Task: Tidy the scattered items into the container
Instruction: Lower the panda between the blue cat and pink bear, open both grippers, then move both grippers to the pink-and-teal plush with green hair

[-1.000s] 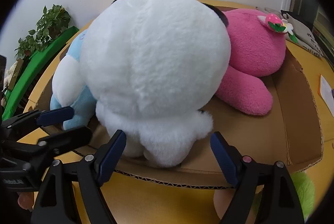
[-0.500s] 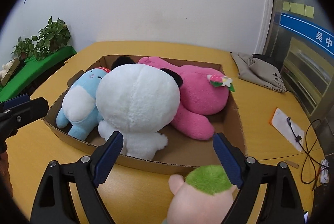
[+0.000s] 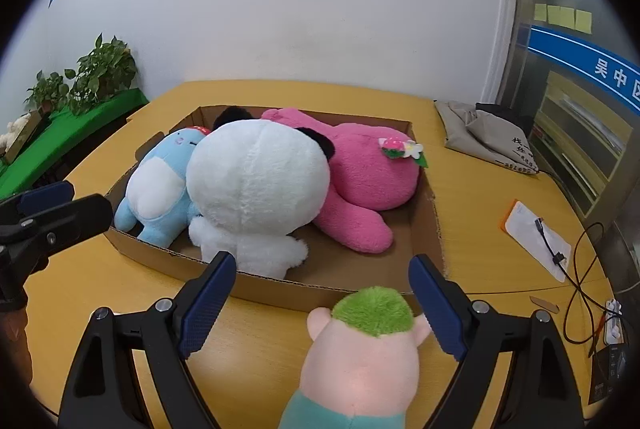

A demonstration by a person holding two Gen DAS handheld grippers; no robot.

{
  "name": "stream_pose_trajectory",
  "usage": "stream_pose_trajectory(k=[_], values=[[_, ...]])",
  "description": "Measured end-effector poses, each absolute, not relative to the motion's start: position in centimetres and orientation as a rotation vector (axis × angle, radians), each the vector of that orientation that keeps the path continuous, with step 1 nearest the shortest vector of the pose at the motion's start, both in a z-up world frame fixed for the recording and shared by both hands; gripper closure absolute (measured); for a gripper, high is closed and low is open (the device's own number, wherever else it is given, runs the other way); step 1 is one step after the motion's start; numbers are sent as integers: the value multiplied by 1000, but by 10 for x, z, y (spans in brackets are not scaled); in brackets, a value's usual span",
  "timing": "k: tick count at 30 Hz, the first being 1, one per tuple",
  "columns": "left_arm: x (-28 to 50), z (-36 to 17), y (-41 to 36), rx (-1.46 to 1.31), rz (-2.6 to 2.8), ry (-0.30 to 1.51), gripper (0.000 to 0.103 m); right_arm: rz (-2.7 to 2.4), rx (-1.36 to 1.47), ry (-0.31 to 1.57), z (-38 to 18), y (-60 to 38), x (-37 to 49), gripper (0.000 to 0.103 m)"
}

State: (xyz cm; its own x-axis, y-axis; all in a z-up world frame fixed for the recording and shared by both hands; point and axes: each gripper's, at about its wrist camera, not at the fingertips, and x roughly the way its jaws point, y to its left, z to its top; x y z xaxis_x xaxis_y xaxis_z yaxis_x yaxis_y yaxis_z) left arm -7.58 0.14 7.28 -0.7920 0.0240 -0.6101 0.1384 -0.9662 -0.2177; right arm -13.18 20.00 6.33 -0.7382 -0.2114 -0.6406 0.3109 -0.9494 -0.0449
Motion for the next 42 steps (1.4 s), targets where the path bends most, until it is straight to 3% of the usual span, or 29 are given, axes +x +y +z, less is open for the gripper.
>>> stream_pose_trajectory(k=[13, 26, 31, 34, 42], values=[[-68, 73, 11, 1002, -2871, 364, 0, -2669, 952, 198, 63, 205, -122, 15], [-79, 59, 33, 1131, -2920, 473, 0, -2676, 957, 95, 54, 249, -115, 15], [-95, 36, 47, 1261, -2930, 560, 0, -2568, 1144, -46, 22, 289, -122, 15], [-108, 19, 54, 1351, -2931, 624, 0, -2478, 1241, 17, -6, 284, -118, 15], [-131, -16, 87, 1556, -3021, 651, 0, -2301, 1245, -96, -39, 279, -106, 12]])
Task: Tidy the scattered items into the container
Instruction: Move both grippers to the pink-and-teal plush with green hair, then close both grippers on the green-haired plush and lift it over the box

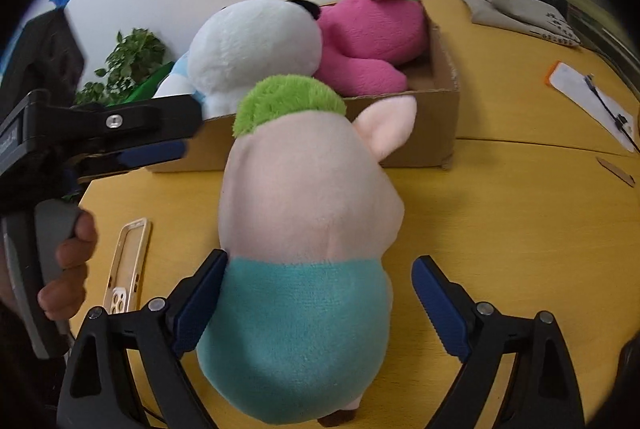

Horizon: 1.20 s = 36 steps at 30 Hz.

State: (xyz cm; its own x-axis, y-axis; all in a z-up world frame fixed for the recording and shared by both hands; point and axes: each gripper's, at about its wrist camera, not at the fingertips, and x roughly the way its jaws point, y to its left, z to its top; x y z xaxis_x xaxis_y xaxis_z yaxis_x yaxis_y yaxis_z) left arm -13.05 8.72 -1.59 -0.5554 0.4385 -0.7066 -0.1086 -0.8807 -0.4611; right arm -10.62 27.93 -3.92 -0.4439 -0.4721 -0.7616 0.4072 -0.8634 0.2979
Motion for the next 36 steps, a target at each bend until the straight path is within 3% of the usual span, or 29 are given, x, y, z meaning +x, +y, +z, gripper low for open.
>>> stream_pose_trajectory(k=[3, 6, 7, 14, 19, 24, 27, 36], values=[[-130, -20, 103, -1243, 2361, -540, 0, -2212, 1269, -135, -51, 276, -104, 12], [-132, -22, 117, -1274, 2407, -417, 2, -2193, 1261, -137, -58, 269, -99, 11], [-133, -24, 120, -1298, 2421, -383, 11, -2203, 1252, -143, -58, 268, -98, 11], [-126, -25, 108, -1282, 2402, -448, 17, -2200, 1218, -198, -59, 279, -91, 12], [-121, -23, 115, -1282, 2362, -437, 22, -2220, 1221, -87, -50, 274, -79, 10], [-117, -8, 119, -1270, 2396, -467, 34, -2235, 1203, -14, -47, 279, -69, 18], [-114, 14, 124, -1209, 2439, -396, 38, -2248, 1161, -91, -45, 288, -65, 24], [-165, 136, 137, -905, 2580, -43, 38, -2348, 868, -211, 41, 290, -121, 26]])
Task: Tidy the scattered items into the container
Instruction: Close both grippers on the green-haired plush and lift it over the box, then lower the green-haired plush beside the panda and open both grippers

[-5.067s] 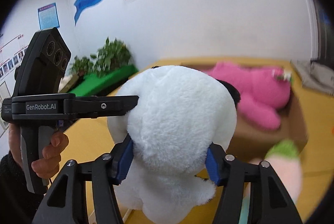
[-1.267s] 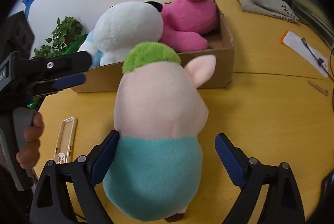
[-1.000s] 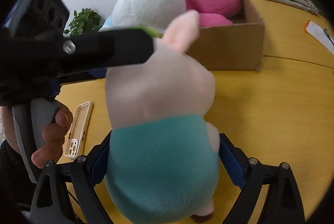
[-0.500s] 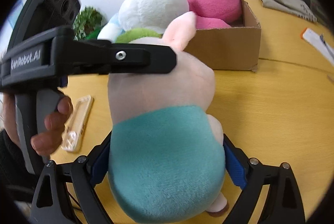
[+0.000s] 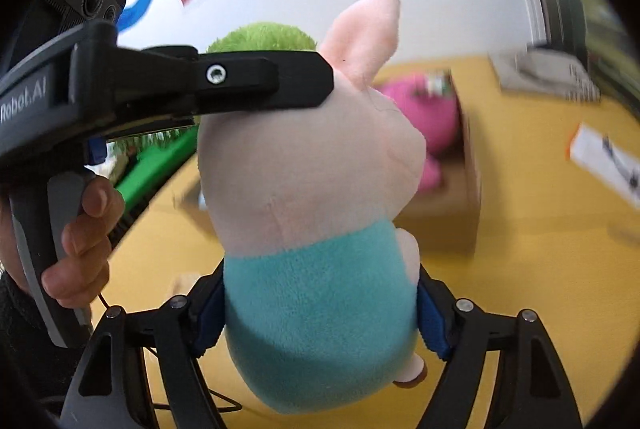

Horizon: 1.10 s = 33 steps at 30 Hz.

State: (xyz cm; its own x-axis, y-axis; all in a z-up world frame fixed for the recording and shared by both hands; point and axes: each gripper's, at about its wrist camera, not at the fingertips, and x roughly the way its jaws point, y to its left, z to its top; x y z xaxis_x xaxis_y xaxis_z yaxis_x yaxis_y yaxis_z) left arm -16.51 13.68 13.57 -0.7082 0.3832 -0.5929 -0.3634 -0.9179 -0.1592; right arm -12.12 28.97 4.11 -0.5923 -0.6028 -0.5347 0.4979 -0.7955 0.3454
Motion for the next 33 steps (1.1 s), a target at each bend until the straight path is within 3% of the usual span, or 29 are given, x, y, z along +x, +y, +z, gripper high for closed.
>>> stream_pose_trajectory(k=[6, 16, 19, 23, 28, 31, 32, 33], values=[[-254, 156, 119, -939, 2586, 13, 38, -2343, 787, -271, 74, 285, -205, 26], [-367, 18, 106, -1373, 2385, -69, 35, -2282, 1155, -305, -16, 284, -277, 27], [-372, 7, 108, -1381, 2325, -123, 34, -2328, 1245, -223, -13, 282, -273, 27], [-375, 1, 125, -1417, 2332, -34, 32, -2381, 1262, -158, -4, 286, -263, 26], [-380, -6, 145, -1453, 2370, 19, 23, -2459, 1064, -13, 44, 276, -230, 34], [-381, 1, 146, -1445, 2367, 59, 22, -2411, 1120, 29, 28, 265, -237, 43], [-381, 4, 142, -1451, 2355, 48, 22, -2417, 1156, 47, 18, 266, -243, 55], [-379, 10, 138, -1454, 2361, 48, 22, -2423, 1159, 68, 12, 266, -244, 55]])
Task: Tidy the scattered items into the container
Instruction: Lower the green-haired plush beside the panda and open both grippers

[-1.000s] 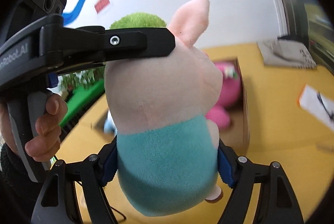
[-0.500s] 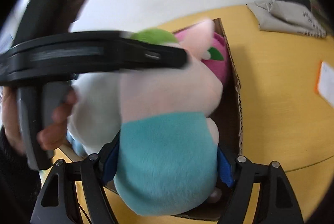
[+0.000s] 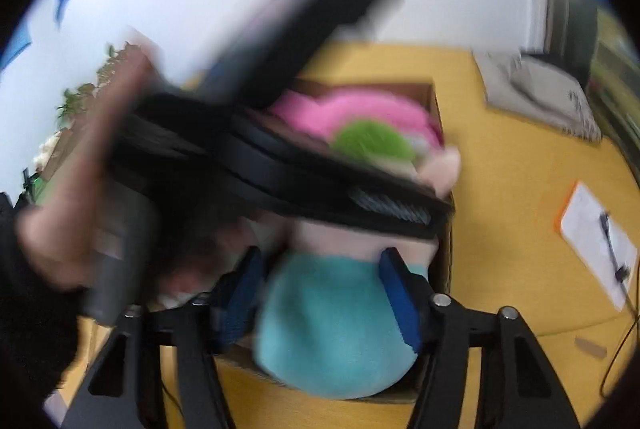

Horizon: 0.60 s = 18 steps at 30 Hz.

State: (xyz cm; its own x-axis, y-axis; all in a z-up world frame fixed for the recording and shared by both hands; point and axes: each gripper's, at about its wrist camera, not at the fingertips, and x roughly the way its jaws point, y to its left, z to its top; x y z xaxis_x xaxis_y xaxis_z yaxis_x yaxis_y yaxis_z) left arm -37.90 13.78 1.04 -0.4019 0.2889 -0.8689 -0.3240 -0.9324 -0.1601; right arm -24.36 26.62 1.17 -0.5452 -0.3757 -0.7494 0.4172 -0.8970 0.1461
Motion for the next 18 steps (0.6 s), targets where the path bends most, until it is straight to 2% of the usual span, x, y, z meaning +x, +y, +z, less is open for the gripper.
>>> stream_pose_trajectory(k=[3, 5, 7, 9, 11, 13, 15, 18], values=[[-366, 36, 131, -1378, 2441, 98, 23, -2424, 1138, 21, 11, 273, -237, 55], [-348, 60, 121, -1288, 2523, 141, 24, -2446, 1146, 54, 8, 270, -240, 55], [-323, 84, 106, -1192, 2562, 98, 24, -2456, 1158, 44, 1, 272, -246, 55], [-289, 103, 90, -1109, 2608, 42, 21, -2458, 1163, -3, -1, 276, -248, 55], [-258, 111, 75, -1064, 2657, 7, 11, -2467, 1162, 7, 1, 274, -249, 54], [-219, 114, 54, -1035, 2724, -28, 8, -2491, 1150, 41, 7, 270, -247, 48], [-183, 110, 33, -1039, 2775, -59, 7, -2519, 1151, 39, 16, 266, -242, 23], [-131, 98, 9, -1062, 2863, -72, 6, -2562, 1090, 28, 31, 264, -221, 23]])
